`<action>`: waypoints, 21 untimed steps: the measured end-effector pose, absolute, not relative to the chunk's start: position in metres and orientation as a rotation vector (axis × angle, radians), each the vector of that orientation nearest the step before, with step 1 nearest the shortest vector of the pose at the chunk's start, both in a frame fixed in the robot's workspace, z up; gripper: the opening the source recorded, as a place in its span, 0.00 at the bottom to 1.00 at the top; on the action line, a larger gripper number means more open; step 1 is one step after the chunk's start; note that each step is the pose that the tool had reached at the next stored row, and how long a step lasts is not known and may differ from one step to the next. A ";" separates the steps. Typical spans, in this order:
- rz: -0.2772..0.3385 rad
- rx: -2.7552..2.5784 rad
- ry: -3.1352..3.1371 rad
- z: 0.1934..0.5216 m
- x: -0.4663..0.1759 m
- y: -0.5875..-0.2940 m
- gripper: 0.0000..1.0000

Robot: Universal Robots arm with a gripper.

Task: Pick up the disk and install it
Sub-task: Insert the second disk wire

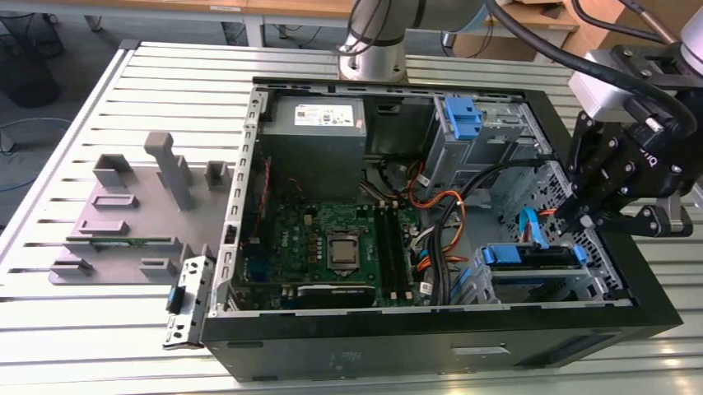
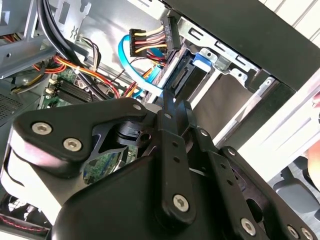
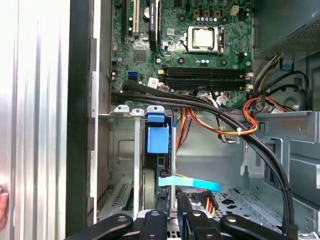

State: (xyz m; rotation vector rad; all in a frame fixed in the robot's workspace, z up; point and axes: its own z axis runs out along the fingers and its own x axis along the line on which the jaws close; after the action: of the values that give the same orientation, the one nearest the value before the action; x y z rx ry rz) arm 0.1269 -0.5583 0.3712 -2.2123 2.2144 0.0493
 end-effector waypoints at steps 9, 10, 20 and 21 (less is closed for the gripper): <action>0.049 -2.212 2.214 0.373 0.127 -0.558 0.24; 0.049 -2.212 2.214 0.373 0.127 -0.558 0.24; 0.050 -2.260 2.166 0.373 0.130 -0.558 0.24; 0.050 -2.271 2.156 0.373 0.130 -0.558 0.24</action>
State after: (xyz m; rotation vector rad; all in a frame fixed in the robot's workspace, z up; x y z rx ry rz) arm 0.1302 -0.5583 0.3728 -2.2708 2.1556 0.0498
